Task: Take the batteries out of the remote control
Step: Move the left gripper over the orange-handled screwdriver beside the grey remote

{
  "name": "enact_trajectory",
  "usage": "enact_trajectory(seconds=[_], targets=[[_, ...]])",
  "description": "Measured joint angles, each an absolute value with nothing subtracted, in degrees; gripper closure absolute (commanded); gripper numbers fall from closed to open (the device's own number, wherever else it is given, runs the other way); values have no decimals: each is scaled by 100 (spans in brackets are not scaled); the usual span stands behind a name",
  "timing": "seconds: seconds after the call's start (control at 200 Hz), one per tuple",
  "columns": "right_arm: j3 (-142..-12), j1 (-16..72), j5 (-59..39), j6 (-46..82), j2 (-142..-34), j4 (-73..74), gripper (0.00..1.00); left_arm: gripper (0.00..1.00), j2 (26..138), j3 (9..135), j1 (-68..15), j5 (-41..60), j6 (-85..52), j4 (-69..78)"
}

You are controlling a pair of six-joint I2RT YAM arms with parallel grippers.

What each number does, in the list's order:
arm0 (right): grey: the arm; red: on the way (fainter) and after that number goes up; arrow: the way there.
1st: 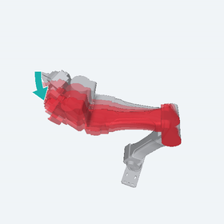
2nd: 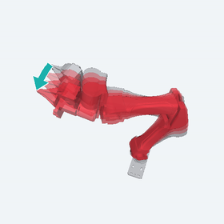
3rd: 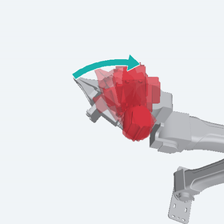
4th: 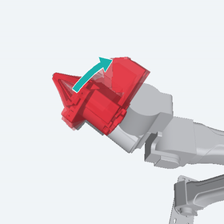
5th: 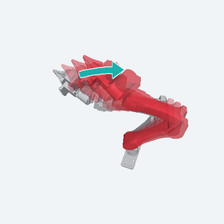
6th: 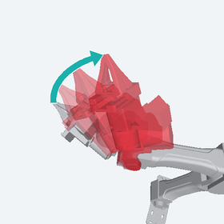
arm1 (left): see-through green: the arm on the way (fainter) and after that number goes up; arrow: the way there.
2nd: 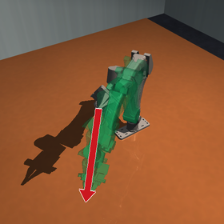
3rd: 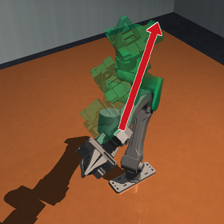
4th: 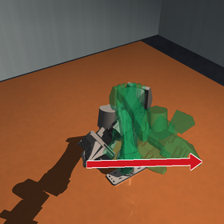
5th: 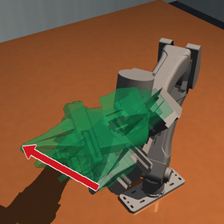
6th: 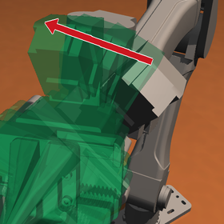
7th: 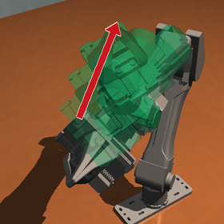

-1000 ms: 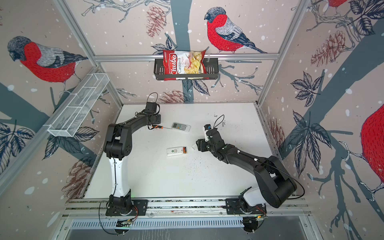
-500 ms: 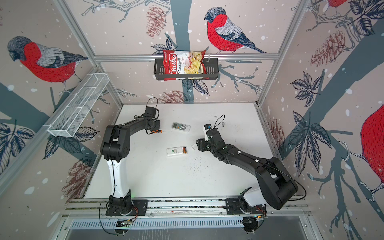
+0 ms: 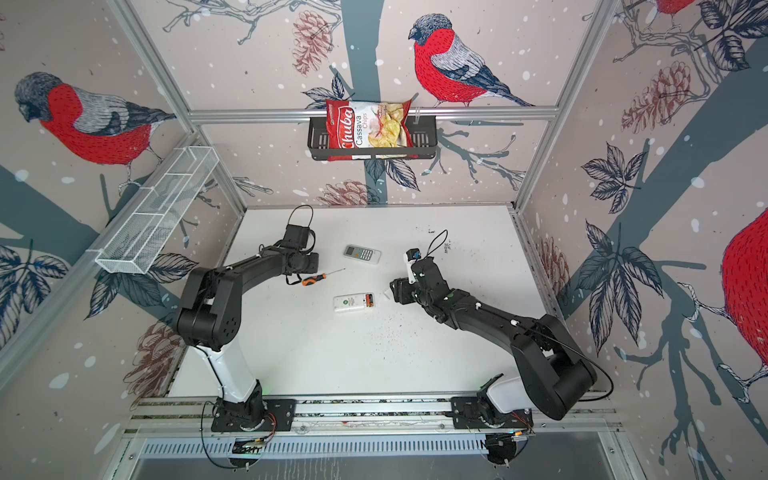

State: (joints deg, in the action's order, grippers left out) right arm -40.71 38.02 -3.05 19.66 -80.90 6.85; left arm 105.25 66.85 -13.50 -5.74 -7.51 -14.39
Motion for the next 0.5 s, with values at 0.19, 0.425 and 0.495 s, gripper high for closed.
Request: enact_trajectory(seconds=[0.19, 0.425, 0.495], targets=[[-4042, 3817, -309, 1968, -8088, 711, 29, 41, 10506, 6788, -1594, -408, -445, -1584], [-4016, 3822, -311, 1968, -8038, 714, 28, 51, 10772, 7153, -1706, 198, 126, -2071], [-4014, 3822, -309, 1968, -8020, 714, 28, 51, 10860, 7240, -1796, 344, 257, -2217]])
